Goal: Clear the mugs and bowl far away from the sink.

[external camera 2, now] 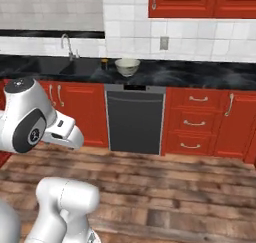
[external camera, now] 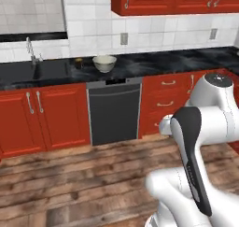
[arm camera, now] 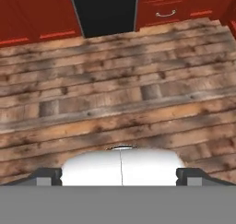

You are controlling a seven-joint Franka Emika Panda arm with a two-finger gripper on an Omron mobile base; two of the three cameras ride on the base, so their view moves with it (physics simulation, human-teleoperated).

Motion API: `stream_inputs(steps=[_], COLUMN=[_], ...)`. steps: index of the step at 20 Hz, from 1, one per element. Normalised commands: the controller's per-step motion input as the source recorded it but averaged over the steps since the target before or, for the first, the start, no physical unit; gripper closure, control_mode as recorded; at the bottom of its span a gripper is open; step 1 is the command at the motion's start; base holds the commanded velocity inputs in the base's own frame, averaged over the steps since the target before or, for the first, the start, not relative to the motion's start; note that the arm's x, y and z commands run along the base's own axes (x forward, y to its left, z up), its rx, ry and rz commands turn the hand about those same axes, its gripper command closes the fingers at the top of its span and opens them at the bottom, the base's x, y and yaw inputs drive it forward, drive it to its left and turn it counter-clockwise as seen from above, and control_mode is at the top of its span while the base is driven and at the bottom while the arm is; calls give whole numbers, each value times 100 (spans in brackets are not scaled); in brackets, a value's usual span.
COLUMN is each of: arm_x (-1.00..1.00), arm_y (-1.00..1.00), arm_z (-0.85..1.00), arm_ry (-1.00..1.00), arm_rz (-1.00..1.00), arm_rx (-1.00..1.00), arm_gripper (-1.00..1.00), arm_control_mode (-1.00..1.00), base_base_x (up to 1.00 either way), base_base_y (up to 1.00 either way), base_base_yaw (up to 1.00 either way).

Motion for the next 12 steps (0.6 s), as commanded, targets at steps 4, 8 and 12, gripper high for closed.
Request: stream_inputs(steps=[4,8,12], arm_x=[0,0,0], arm_y=[0,0,0], arm_z=[0,0,0], arm_ry=[0,0,0], arm_rz=[0,0,0], arm_rx=[0,0,0], arm_gripper=[-100,-100,-100], arm_control_mode=[100,100,100], base_base_x=[100,100,100], base_base_y=[0,0,4], base_base_yaw=[50,29,11])
